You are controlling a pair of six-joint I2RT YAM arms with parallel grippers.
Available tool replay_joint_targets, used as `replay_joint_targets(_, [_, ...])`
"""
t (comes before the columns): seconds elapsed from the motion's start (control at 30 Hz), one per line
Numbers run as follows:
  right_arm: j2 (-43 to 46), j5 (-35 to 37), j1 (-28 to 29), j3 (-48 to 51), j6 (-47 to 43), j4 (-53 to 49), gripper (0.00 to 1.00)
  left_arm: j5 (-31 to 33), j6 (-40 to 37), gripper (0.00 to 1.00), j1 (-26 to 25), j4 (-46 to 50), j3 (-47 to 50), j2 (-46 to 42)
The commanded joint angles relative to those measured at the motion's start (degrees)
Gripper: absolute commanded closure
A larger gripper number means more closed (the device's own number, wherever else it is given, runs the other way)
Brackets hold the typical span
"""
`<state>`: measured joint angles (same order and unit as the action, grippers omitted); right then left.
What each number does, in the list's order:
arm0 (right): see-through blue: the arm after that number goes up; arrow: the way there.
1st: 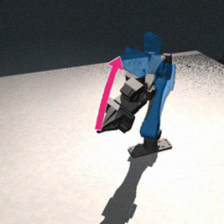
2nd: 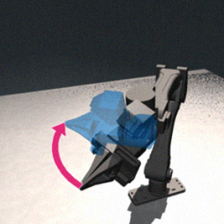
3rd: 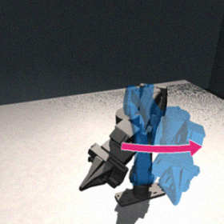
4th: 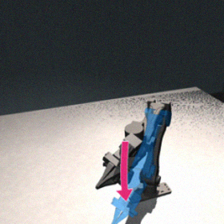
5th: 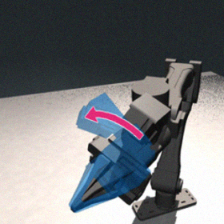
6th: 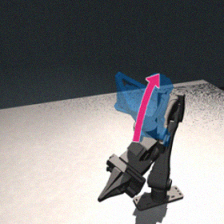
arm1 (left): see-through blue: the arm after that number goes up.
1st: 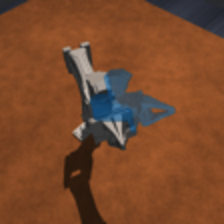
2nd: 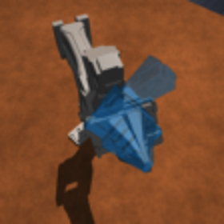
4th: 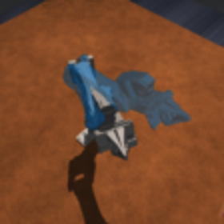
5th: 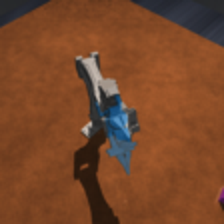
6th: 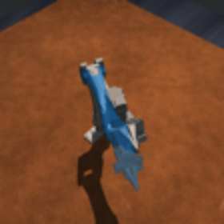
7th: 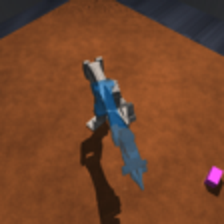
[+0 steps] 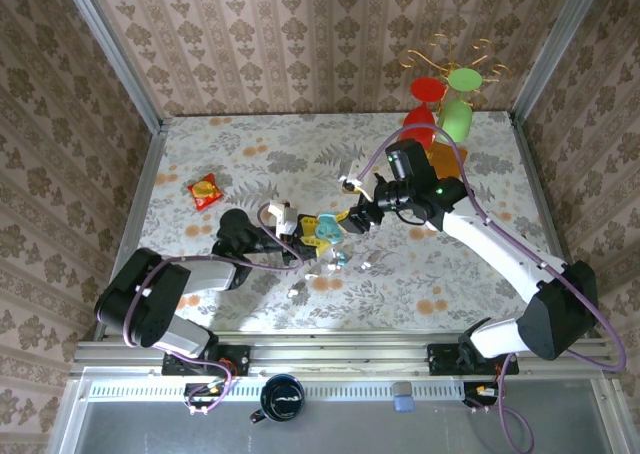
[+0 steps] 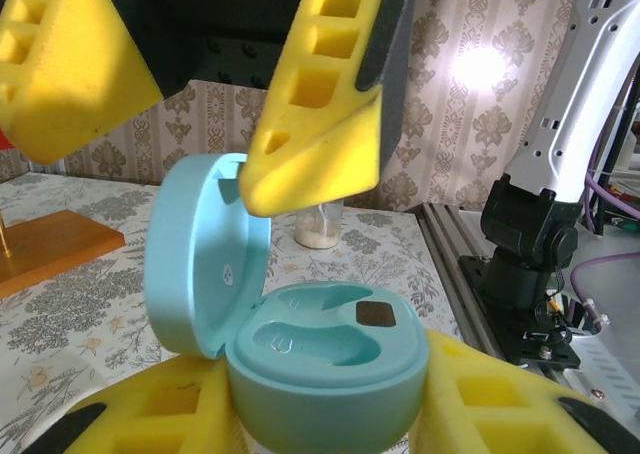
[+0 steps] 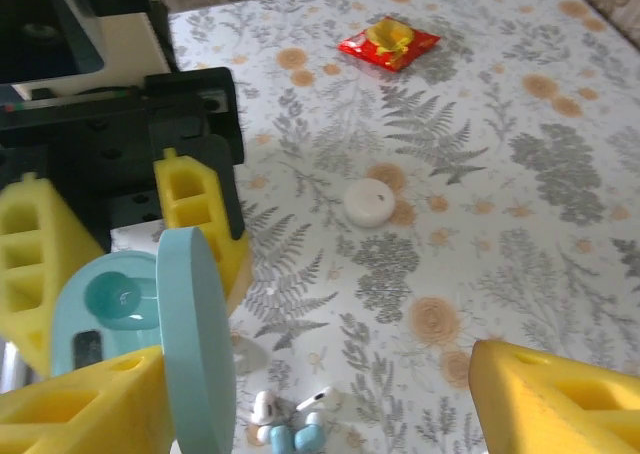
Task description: Insert the wireless bluetooth earbuds into the charging case
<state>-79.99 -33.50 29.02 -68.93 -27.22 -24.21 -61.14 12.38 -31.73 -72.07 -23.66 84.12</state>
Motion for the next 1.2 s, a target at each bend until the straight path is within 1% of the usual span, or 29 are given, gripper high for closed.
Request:
replay_joint_targets(0.0, [-1.0, -6.2, -0.2, -1.3, -0.2, -2.0, 0.23, -1.6, 0.3, 0.71, 0.3, -1.1, -1.2, -1.1])
replay_joint_targets(0.13, [-0.9, -8.6, -0.1, 0.1, 1.1, -0.1, 0.21, -0.9, 0.2, 0.71, 0.3, -1.1, -1.3, -1.2])
replay_joint_targets(0.23, [-0.5, -8.3, -0.1, 1.1, 0.4, 0.2, 0.20, -0.5, 0.2, 0.71, 0.3, -1.1, -1.3, -1.2])
replay_joint_targets(0.3, [-0.5, -7.8, -0.1, 1.6, 0.1, 0.5, 0.25, -0.6, 0.4, 0.71, 0.3, -1.1, -1.5, -1.4])
replay_joint_targets(0.37, [-1.2, -7.4, 0.0, 1.4, 0.2, 0.5, 0.33, -0.8, 0.6, 0.71, 0.2, -1.1, -1.6, -1.6])
replay_joint_targets(0.4, [-1.8, -7.4, 0.1, 1.1, 0.3, 0.3, 0.35, -0.9, 0.6, 0.71, 0.2, -1.1, -1.6, -1.6])
replay_joint_targets(0.5, [-3.3, -7.8, 0.7, 0.5, 0.2, 0.2, 0.50, -0.8, 0.5, 0.71, 0.1, -1.1, -1.6, -1.9])
replay_joint_targets(0.6, [-3.9, -8.0, 1.0, 0.5, 0.1, 0.7, 0.71, -0.2, 0.3, 0.71, 0.1, -1.1, -1.5, -2.0])
replay_joint_targets(0.63, [-4.0, -7.9, 1.0, 0.4, -0.1, 0.6, 0.75, 0.1, 0.3, 0.71, 0.1, -1.1, -1.4, -2.0])
replay_joint_targets(0.7, [-3.7, -7.1, 1.1, 0.7, -0.5, 1.0, 0.88, 1.1, 0.3, 0.70, 0.1, -1.1, -1.3, -2.1])
replay_joint_targets(0.77, [-2.5, -5.0, 1.2, 2.4, 0.5, 4.4, 1.00, 2.4, 0.4, 0.67, 0.2, -1.1, -1.2, -2.0])
replay_joint_targets(0.83, [-1.1, -3.4, 1.5, 4.2, 0.9, 7.8, 1.00, 3.5, 0.1, 0.57, 0.1, -1.1, -1.0, -2.0])
replay_joint_targets(0.9, [-0.3, -1.4, 1.8, 4.9, 1.2, 9.2, 1.00, 4.0, -0.5, 0.52, 0.2, -1.0, -0.7, -1.7])
replay_joint_targets(1.07, [-0.2, 2.1, 2.4, 5.1, 0.7, 9.9, 1.00, 5.5, -0.7, 0.35, 0.2, -0.9, -0.3, -1.0])
replay_joint_targets(1.17, [-0.2, 2.3, 2.7, 5.3, 0.5, 10.3, 1.00, 6.1, 0.1, 0.29, 0.2, -1.0, -0.6, -0.4])
